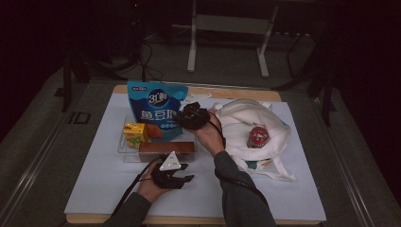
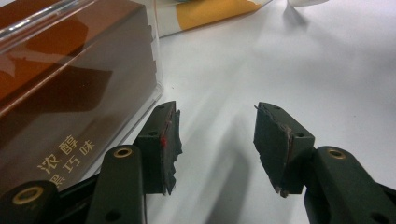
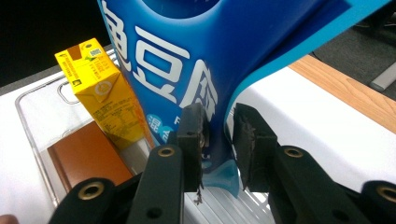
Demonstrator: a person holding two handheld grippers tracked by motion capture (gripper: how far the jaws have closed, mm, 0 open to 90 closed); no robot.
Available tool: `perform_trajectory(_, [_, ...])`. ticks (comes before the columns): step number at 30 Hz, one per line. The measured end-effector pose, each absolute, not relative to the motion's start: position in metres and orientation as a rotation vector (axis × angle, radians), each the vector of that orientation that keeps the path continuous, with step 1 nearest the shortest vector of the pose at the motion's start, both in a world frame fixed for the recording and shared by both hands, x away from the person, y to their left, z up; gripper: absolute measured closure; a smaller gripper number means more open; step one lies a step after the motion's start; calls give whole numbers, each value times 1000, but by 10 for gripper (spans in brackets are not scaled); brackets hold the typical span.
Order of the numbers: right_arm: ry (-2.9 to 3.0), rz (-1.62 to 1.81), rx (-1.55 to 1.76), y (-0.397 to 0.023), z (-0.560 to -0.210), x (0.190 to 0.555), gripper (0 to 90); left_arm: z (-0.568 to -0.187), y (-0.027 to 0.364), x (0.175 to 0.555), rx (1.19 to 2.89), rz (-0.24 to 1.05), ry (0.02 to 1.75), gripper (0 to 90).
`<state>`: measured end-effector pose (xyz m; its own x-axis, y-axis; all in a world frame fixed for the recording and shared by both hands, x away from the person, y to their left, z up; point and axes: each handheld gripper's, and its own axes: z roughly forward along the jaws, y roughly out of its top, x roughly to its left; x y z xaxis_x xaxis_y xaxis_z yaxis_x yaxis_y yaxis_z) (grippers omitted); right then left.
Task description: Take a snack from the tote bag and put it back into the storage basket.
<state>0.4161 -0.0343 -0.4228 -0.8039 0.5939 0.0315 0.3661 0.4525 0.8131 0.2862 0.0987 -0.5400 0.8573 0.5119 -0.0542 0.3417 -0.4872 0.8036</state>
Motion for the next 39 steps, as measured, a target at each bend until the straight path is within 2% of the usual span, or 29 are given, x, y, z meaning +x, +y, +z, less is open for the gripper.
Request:
perform_trajectory(6, [2459,1260,797,-39,-416,412,689,-540,99,286,2129,244,618,495])
perform_trajectory(39, [2523,1024,779,-67,-405,396,710,-540,100,286,2120,244,617,498])
